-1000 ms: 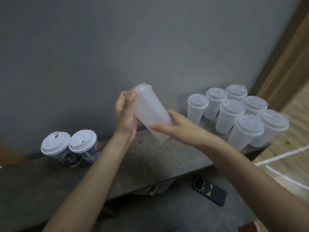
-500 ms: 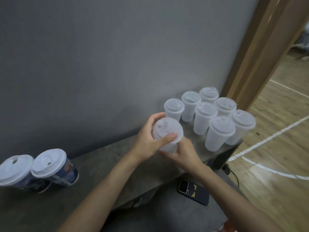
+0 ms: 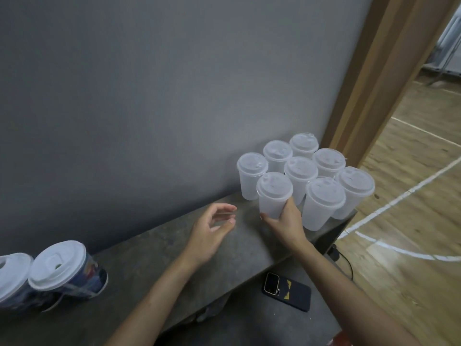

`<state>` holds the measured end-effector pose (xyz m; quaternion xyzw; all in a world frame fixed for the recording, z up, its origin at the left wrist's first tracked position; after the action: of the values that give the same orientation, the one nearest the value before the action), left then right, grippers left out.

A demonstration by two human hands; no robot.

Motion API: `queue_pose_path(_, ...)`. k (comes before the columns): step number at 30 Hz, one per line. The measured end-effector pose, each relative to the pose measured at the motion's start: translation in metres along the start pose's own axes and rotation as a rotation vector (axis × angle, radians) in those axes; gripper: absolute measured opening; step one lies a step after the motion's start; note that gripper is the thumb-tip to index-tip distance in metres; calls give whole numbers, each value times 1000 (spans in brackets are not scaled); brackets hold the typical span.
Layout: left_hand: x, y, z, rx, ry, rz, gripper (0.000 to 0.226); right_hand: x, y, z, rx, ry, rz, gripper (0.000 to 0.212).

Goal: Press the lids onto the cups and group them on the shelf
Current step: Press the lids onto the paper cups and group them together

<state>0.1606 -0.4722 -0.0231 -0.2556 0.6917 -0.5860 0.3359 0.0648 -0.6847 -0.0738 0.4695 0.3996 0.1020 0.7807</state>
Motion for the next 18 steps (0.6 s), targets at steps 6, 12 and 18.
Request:
queue_pose_path(6, -14, 7, -6, 9, -64, 37, 20, 9, -14, -11, 103, 2, 56, 81)
queue_pose_path(12, -59, 6, -43, 121, -243, 392, 17, 38, -6, -74, 210, 90, 185, 87)
queue_pose_path(18, -139, -29, -108, 273, -779, 864, 17, 115, 62, -108, 55, 468, 338, 73)
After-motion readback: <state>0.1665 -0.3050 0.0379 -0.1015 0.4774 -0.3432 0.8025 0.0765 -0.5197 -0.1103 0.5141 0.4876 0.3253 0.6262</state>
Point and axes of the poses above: each hand's wrist, its own z-axis towards the middle knuckle, its own x-axis out of the palm, y = z × x, the point moved 7 cm from there along z, towards the middle knuckle, and after that the axes turned 10 degrees about -x, right-handed, at the moved point
